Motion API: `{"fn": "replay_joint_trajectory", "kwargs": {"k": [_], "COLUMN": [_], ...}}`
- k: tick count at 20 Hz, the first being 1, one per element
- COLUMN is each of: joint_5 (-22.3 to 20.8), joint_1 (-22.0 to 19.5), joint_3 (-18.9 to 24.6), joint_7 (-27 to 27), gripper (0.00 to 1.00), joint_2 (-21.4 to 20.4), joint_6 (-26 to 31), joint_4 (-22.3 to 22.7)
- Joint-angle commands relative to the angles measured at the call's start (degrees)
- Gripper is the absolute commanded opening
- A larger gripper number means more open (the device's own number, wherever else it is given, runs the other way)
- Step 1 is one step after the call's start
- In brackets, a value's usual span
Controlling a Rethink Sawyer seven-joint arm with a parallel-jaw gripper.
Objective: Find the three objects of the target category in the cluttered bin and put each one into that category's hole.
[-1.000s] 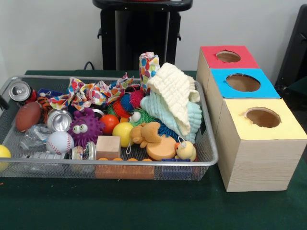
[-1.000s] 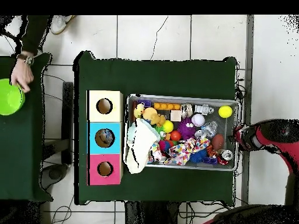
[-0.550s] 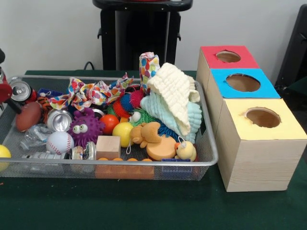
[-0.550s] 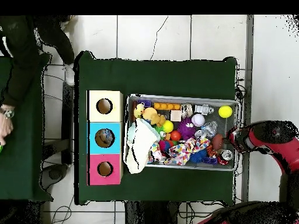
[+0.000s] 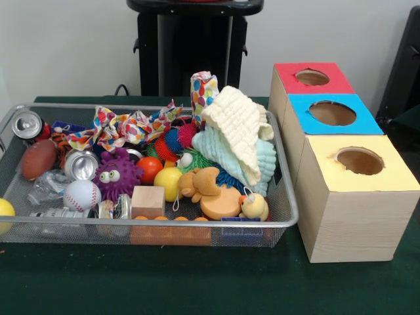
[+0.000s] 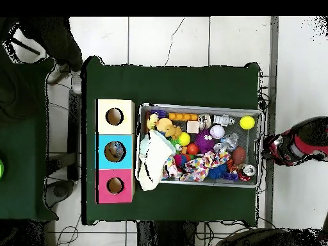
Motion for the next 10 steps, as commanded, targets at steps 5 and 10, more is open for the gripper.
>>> {"fn": "replay_joint_trajectory", "kwargs": {"k": [5, 10], "joint_5": [2.61, 6.03], "joint_1": [-0.84, -0.80], "joint_3": [4.95, 5.82], "joint_7": [4.49, 6.04], "gripper": [0.00, 0.00], "joint_2": [3.39, 3.19], "joint_6": [-5.18, -9.23], "joint_4": [2.06, 7.68]}}
